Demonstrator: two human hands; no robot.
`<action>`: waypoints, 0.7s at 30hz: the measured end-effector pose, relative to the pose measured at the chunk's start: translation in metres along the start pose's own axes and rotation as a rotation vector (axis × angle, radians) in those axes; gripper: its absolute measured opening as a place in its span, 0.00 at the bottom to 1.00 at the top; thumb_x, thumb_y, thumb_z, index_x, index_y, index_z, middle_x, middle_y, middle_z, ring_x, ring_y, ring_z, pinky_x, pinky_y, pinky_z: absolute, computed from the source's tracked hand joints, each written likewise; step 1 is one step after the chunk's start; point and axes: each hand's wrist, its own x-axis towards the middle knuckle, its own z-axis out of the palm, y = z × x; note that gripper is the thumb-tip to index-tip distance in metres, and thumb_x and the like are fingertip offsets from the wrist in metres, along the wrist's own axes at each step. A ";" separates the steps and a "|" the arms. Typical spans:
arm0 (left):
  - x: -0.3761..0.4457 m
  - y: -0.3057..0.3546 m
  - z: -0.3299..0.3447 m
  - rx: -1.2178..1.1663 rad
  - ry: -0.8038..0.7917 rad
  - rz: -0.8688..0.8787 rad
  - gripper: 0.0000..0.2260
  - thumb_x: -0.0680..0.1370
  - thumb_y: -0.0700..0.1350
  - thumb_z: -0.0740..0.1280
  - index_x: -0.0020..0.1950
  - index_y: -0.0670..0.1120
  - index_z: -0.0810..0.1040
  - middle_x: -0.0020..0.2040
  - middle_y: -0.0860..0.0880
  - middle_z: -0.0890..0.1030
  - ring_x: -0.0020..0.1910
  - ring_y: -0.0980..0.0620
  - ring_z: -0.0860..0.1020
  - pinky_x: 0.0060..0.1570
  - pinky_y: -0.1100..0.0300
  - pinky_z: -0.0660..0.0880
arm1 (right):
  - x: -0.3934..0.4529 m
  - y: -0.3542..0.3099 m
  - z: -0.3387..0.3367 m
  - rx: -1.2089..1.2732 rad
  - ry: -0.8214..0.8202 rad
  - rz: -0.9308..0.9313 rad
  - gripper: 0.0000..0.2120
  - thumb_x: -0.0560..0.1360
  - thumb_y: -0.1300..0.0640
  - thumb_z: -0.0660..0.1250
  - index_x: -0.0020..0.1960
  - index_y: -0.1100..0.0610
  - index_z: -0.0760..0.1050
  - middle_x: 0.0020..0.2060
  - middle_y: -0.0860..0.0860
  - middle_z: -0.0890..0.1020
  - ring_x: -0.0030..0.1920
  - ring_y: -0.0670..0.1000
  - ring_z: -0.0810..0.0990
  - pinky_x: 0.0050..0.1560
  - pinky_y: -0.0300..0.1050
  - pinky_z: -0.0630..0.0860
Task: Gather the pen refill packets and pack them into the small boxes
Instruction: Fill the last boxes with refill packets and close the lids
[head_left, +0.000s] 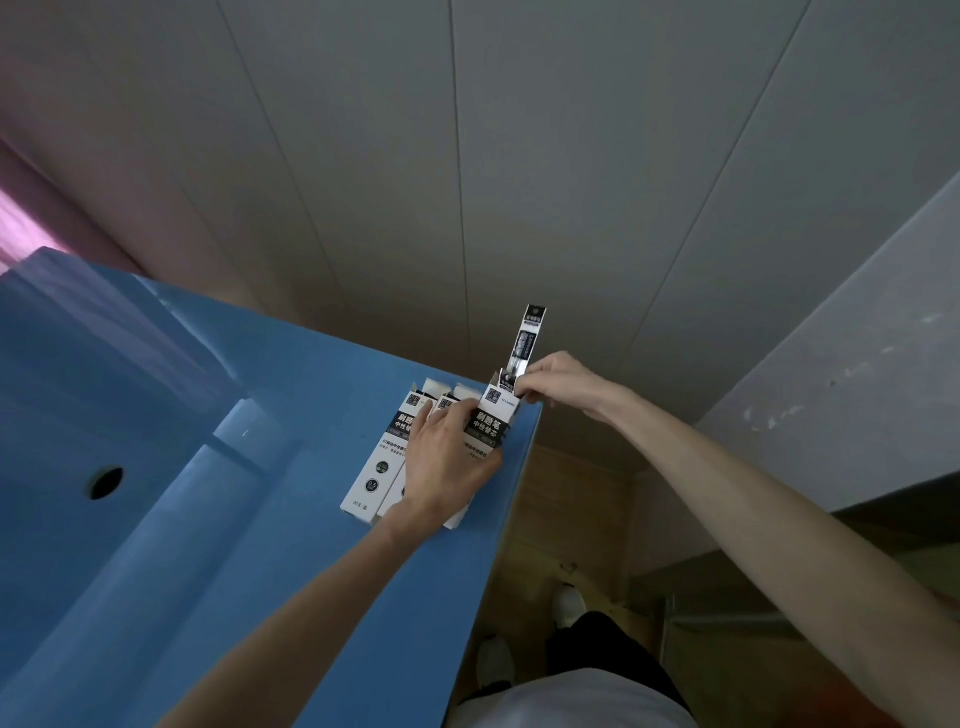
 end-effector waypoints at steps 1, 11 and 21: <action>-0.002 0.003 0.000 -0.020 0.020 -0.002 0.23 0.74 0.56 0.72 0.67 0.51 0.76 0.58 0.53 0.84 0.64 0.52 0.79 0.79 0.51 0.57 | -0.001 -0.001 -0.001 -0.025 -0.032 0.001 0.08 0.77 0.60 0.70 0.39 0.59 0.82 0.35 0.48 0.82 0.38 0.44 0.76 0.31 0.32 0.69; -0.021 0.008 -0.014 -0.131 0.104 -0.067 0.26 0.74 0.55 0.75 0.69 0.53 0.73 0.57 0.55 0.84 0.57 0.52 0.81 0.55 0.53 0.77 | -0.026 -0.026 -0.012 0.092 0.129 -0.291 0.03 0.78 0.59 0.73 0.49 0.58 0.84 0.40 0.51 0.86 0.38 0.43 0.83 0.41 0.34 0.78; -0.027 0.012 -0.020 -0.089 0.120 -0.021 0.28 0.73 0.55 0.77 0.70 0.52 0.73 0.60 0.53 0.83 0.59 0.50 0.80 0.58 0.51 0.76 | -0.040 -0.036 -0.005 0.068 0.125 -0.281 0.18 0.77 0.45 0.73 0.45 0.61 0.82 0.40 0.58 0.87 0.34 0.51 0.83 0.35 0.38 0.78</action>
